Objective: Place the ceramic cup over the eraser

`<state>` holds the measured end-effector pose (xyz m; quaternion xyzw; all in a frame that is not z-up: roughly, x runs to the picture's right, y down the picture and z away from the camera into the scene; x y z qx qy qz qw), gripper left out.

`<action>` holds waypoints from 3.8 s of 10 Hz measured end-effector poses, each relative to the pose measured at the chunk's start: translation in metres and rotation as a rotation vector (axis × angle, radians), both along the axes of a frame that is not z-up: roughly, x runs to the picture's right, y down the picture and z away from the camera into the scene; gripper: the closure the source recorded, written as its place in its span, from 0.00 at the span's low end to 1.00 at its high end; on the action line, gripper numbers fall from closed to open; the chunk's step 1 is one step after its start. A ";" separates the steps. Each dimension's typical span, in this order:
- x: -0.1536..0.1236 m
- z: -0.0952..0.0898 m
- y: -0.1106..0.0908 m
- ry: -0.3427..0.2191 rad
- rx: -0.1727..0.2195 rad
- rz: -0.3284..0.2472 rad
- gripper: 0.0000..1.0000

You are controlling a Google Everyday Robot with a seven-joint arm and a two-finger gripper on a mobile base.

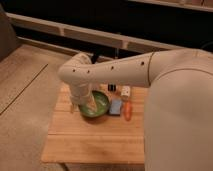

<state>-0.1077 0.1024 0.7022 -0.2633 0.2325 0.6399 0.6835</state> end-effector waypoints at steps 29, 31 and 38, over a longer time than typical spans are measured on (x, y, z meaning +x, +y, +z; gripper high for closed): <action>0.049 0.069 -0.178 -0.261 0.515 -0.425 0.35; 0.052 0.093 -0.194 -0.285 0.546 -0.415 0.35; 0.070 0.091 -0.201 -0.211 0.573 -0.340 0.35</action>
